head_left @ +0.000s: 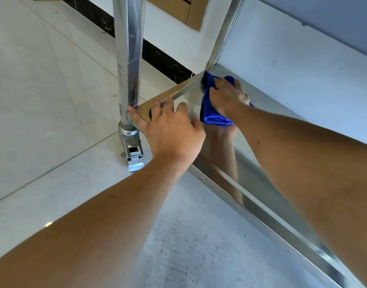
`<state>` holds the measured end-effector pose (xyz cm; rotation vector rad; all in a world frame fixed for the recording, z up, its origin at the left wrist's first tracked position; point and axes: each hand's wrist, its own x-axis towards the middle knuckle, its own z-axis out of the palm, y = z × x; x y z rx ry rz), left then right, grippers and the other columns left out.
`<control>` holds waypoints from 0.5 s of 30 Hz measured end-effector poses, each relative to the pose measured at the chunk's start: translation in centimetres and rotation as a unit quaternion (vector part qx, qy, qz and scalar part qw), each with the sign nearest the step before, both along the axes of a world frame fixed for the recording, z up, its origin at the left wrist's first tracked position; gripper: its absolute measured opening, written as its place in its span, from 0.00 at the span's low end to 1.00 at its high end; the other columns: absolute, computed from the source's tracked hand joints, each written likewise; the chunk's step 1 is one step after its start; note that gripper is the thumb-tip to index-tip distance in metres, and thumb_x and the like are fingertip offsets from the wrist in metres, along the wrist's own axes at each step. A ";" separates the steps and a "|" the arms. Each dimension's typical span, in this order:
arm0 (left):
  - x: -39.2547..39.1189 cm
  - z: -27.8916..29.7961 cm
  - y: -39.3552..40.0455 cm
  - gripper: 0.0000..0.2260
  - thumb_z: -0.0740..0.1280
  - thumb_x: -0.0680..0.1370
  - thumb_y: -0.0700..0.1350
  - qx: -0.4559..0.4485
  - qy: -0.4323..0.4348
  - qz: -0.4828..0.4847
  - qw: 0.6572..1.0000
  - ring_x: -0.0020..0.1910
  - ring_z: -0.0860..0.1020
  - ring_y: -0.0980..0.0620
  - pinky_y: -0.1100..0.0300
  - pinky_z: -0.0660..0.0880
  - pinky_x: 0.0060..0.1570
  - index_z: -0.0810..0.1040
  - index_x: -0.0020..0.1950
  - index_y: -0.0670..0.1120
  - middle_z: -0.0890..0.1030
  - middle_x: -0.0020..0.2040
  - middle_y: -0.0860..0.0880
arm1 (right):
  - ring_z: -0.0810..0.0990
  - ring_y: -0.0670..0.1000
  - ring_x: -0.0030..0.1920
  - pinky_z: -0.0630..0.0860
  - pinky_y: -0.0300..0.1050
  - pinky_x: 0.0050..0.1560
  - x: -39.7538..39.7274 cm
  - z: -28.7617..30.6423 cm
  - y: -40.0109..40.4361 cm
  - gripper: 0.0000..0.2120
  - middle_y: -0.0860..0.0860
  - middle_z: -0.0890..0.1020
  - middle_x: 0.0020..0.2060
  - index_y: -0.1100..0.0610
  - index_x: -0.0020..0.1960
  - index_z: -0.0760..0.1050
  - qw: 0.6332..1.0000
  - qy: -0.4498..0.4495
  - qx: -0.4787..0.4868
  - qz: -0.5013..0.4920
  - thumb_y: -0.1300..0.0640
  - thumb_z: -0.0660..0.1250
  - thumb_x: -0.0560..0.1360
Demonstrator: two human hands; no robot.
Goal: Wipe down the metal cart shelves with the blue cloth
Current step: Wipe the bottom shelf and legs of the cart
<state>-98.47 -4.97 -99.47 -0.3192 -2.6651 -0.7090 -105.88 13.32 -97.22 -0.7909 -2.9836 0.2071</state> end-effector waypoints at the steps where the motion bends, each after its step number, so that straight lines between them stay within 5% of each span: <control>1: 0.1 -0.2 0.0 0.19 0.60 0.76 0.56 0.033 0.006 0.012 0.999 0.70 0.70 0.44 0.30 0.45 0.71 0.77 0.64 0.51 0.77 0.67 0.47 | 0.48 0.54 0.80 0.55 0.65 0.72 0.5 -0.2 -0.4 0.25 0.42 0.60 0.79 0.44 0.79 0.58 1.000 -0.002 -0.005 0.005 0.47 0.47 0.82; 7: 0.7 -0.1 -0.2 0.19 0.57 0.81 0.50 0.164 0.029 0.063 0.984 0.70 0.70 0.44 0.42 0.52 0.75 0.69 0.71 0.47 0.72 0.72 0.44 | 0.42 0.55 0.80 0.42 0.65 0.77 2.9 -0.3 -6.3 0.27 0.44 0.52 0.81 0.46 0.81 0.49 0.996 -0.003 -0.014 0.092 0.45 0.45 0.83; 15: 0.8 0.4 0.0 0.20 0.56 0.79 0.53 0.067 0.020 0.023 0.997 0.72 0.67 0.43 0.38 0.49 0.74 0.73 0.68 0.50 0.76 0.68 0.46 | 0.52 0.55 0.79 0.50 0.64 0.75 2.2 1.5 -5.6 0.26 0.43 0.59 0.79 0.42 0.79 0.56 0.996 0.033 -0.016 0.079 0.43 0.49 0.81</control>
